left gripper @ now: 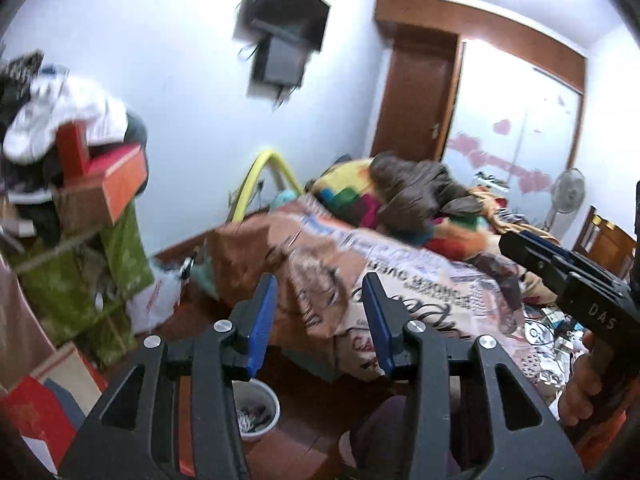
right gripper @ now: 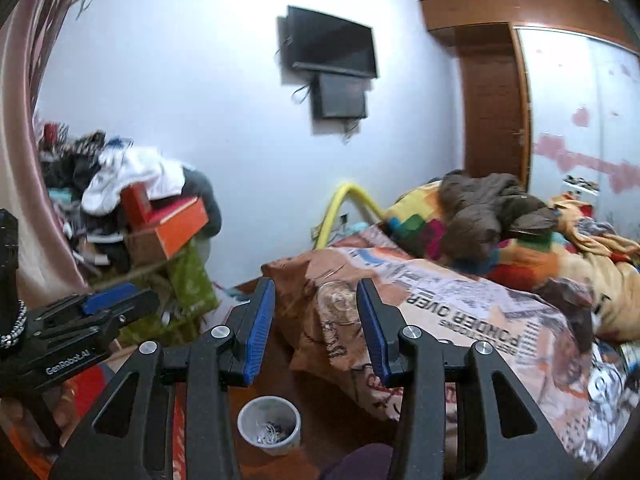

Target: Collect trash

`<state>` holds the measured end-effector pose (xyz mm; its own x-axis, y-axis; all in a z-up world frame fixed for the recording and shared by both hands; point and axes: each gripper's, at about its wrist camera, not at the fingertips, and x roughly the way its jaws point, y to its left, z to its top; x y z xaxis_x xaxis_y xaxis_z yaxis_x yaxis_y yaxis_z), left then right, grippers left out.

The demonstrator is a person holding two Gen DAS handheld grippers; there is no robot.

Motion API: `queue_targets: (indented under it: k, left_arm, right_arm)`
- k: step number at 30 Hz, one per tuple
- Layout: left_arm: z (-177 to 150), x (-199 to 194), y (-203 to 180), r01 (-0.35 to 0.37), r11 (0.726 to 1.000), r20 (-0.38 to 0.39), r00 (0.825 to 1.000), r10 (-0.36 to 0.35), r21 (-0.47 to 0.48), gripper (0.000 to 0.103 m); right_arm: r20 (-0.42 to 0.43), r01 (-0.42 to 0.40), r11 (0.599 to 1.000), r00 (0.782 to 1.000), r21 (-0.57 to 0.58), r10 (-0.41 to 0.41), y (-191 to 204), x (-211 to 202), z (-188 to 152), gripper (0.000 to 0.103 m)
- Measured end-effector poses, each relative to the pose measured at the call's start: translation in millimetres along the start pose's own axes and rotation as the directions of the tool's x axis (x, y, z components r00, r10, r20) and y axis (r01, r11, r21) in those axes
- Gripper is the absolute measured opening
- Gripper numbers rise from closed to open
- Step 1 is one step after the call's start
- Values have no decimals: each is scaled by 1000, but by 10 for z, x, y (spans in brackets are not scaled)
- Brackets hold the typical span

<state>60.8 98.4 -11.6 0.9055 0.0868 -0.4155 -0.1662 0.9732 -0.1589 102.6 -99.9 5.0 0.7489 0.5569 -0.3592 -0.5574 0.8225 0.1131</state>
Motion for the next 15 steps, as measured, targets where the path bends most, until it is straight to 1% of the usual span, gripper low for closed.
queue_targets:
  k: [2, 3, 4, 5, 6, 8, 9, 10, 11, 12, 14, 15]
  left_arm:
    - [14, -191, -110, 5, 1000, 37, 999, -6, 30, 46]
    - [7, -277, -155, 17, 999, 51, 999, -19, 34, 51]
    - [0, -345, -178, 35, 999, 59, 998, -37, 35, 56]
    - [-13, -407, -210, 51, 998, 62, 997, -54, 41, 58]
    - [-30, -468, -246, 59, 997, 66, 996, -62, 53, 58]
    - [-74, -557, -292, 51, 996, 75, 996, -57, 71, 64]
    - [-96, -613, -307, 43, 996, 83, 995, -49, 76, 75]
    - [-115, -655, -314, 39, 996, 90, 995, -46, 77, 87]
    - [-133, -701, -324, 39, 996, 100, 994, -47, 78, 92]
    - [-151, -745, -333, 37, 996, 110, 993, -46, 78, 95]
    - [-174, -812, -356, 25, 996, 119, 992, -36, 88, 97]
    - [-183, -833, -375, 19, 995, 123, 992, -30, 94, 99]
  right_arm:
    - [12, 27, 999, 1000, 18, -27, -3, -115, -21, 39]
    - [22, 52, 998, 998, 25, -53, 3, -193, -32, 40]
    - [29, 71, 997, 997, 30, -71, -8, -249, -39, 47]
    - [41, 93, 995, 995, 40, -95, -5, -315, -51, 58]
    - [49, 103, 993, 993, 48, -106, -15, -380, -51, 64]
    - [75, 135, 988, 987, 76, -141, -19, -524, -78, 82]
    - [85, 157, 984, 983, 84, -164, -18, -590, -86, 86]
    - [90, 175, 981, 979, 86, -182, -18, -632, -90, 95]
    - [97, 192, 978, 975, 85, -200, -14, -673, -93, 103]
    - [112, 221, 971, 967, 86, -230, 1, -729, -105, 103]
    - [127, 257, 963, 956, 84, -266, 20, -771, -113, 103]
    - [129, 264, 961, 953, 82, -273, 19, -804, -132, 103]
